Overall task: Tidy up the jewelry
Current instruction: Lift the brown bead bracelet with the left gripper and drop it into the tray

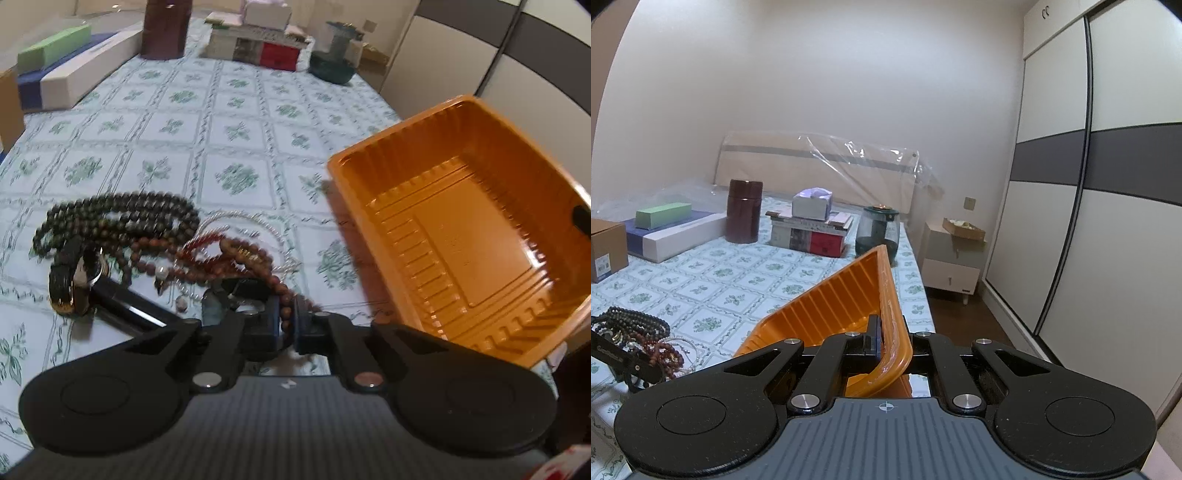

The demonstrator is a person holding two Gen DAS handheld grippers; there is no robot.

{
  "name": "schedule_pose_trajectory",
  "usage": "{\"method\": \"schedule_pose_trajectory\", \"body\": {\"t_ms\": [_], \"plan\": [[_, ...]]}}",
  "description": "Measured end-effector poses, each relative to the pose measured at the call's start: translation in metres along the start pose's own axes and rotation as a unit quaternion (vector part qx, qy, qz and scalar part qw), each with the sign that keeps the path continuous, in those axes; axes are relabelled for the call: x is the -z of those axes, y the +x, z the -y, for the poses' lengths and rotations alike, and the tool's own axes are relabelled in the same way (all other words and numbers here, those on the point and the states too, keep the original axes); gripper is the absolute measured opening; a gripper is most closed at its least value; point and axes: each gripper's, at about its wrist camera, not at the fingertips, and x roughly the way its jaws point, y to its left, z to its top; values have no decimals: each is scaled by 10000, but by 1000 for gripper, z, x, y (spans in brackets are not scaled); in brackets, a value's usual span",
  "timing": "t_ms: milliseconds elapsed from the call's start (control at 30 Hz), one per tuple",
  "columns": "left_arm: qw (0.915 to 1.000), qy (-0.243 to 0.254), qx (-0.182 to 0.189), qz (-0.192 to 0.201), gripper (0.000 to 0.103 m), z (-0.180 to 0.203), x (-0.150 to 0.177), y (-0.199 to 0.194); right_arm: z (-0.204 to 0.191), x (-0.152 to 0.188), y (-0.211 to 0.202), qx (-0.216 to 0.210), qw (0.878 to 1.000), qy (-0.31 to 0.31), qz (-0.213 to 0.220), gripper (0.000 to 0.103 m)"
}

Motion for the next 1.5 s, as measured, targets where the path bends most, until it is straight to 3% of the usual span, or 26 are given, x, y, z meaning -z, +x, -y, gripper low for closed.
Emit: {"method": "schedule_pose_trajectory", "body": {"t_ms": [267,500,1000,1300,1500], "plan": [[9970,519,350,460,6,22,-35,-28,2,-2,-2,-3,9998,162,-80,6],[9914,731,874,642,6,48,-66,-41,3,-1,-2,20,9998,178,-68,6],[9692,726,2204,826,5,101,-97,-58,5,2,0,42,9995,322,-63,6],[9555,967,2520,1193,6,118,-125,-94,4,2,2,57,9993,370,-52,6],[9600,1118,2345,1049,6,122,-116,-87,6,4,0,64,9990,445,-54,6]]}}
